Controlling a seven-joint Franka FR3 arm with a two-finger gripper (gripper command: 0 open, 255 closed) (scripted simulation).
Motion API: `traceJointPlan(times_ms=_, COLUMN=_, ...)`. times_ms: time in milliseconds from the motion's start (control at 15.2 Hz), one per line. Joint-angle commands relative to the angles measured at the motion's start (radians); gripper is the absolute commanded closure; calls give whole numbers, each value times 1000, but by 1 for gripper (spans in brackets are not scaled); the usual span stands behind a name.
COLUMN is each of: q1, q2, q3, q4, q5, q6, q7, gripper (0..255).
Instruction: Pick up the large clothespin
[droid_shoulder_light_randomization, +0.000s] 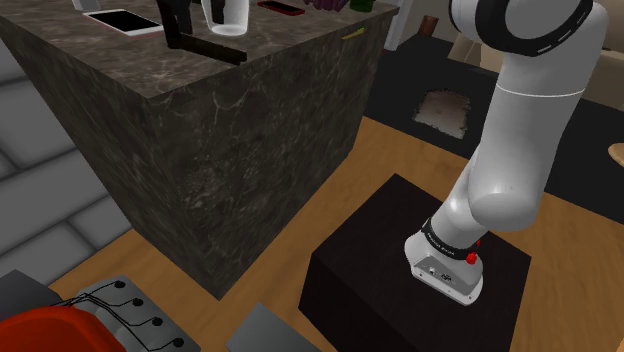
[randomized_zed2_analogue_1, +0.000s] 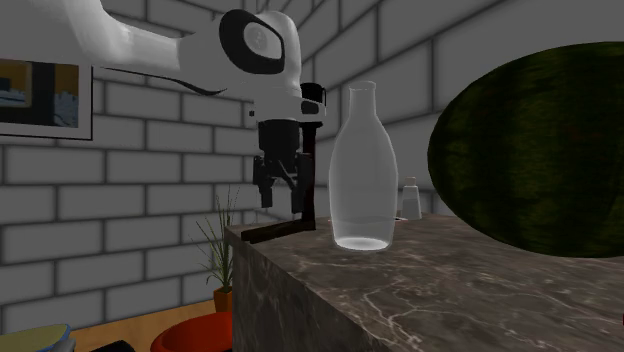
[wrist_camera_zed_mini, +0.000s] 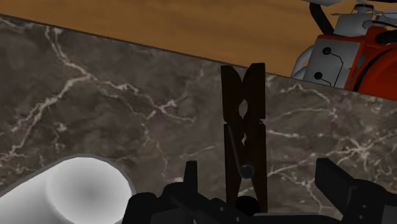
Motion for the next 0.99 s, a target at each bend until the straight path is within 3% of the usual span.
traceJointPlan(times_ms=0, q1=-2, q2=-5, q3=0, q4=-30, q5=2, q6=25, q7=-1, gripper=0)
traceJointPlan(times_ms=396, q1=-15, q2=-40, q3=-1, q4=-144, q5=14, q6=105, q7=-5, gripper=0)
traceJointPlan(times_ms=462, q1=-15, q2=-42, q3=-1, q4=-147, q5=15, q6=107, q7=-4, gripper=255)
traceJointPlan(times_ms=924, q1=-15, q2=-41, q3=-1, q4=-146, q5=14, q6=107, q7=-4, gripper=255)
